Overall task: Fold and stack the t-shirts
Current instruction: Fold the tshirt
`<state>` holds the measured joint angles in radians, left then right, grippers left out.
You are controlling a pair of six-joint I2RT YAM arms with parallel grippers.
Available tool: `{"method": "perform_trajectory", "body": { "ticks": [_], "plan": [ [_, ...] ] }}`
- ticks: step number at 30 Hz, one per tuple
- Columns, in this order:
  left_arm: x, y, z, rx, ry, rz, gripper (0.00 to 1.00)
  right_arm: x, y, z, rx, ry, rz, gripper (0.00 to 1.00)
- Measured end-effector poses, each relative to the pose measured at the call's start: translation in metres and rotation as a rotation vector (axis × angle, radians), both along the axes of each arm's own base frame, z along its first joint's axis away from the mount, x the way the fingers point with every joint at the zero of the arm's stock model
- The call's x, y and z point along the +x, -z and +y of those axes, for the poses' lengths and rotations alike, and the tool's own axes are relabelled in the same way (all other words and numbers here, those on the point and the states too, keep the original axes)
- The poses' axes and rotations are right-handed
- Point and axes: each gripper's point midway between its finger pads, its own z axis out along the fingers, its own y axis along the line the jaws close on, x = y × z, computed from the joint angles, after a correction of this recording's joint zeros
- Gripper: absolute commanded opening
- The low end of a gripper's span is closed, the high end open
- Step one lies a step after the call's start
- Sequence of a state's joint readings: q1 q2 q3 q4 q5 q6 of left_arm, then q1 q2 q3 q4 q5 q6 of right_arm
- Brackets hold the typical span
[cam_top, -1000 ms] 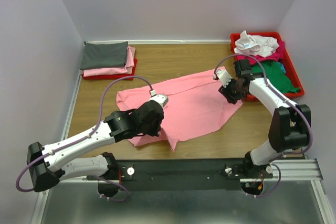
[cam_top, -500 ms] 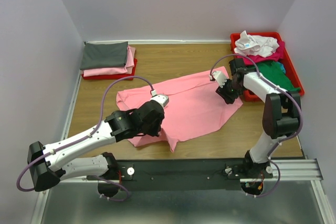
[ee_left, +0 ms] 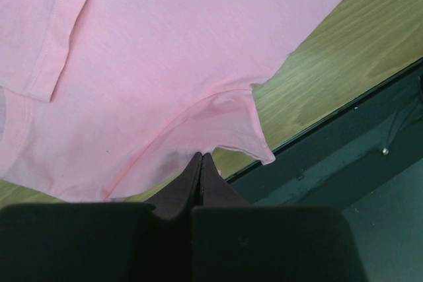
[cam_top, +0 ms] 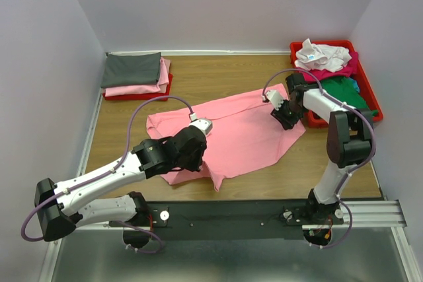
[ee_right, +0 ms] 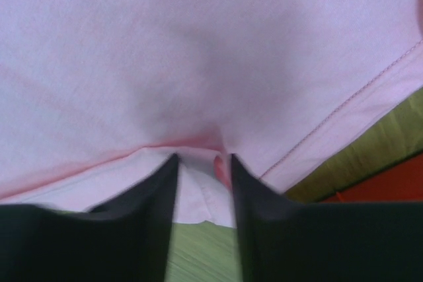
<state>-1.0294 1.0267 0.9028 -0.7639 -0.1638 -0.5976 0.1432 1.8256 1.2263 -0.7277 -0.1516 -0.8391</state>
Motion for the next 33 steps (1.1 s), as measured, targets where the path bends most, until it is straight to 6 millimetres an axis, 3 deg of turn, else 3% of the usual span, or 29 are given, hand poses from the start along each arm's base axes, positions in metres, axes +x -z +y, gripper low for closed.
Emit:
{"method": "perform_trajectory", "body": {
  "ticks": [2,5,10,18,27,33],
  "plan": [
    [0.000,0.000,0.000,0.000,-0.001,0.000,0.00,0.000,0.001,0.000,0.002,0.000,0.003,0.12],
    [0.000,0.000,0.000,0.000,-0.001,0.000,0.00,0.000,0.000,0.001,0.006,-0.003,0.002,0.04],
    [0.001,-0.003,0.002,-0.012,-0.007,-0.007,0.00,-0.003,-0.011,-0.006,0.013,0.008,-0.030,0.02],
    [-0.002,-0.009,0.012,-0.021,-0.032,-0.008,0.00,-0.015,-0.054,-0.047,0.024,0.105,-0.156,0.02],
    [0.001,-0.017,0.023,-0.026,-0.083,-0.020,0.00,-0.031,-0.046,-0.054,0.064,0.124,-0.132,0.02],
    [0.016,-0.045,0.026,-0.054,-0.141,-0.080,0.00,-0.031,-0.042,-0.051,0.088,0.118,-0.117,0.02]
  ]
}}
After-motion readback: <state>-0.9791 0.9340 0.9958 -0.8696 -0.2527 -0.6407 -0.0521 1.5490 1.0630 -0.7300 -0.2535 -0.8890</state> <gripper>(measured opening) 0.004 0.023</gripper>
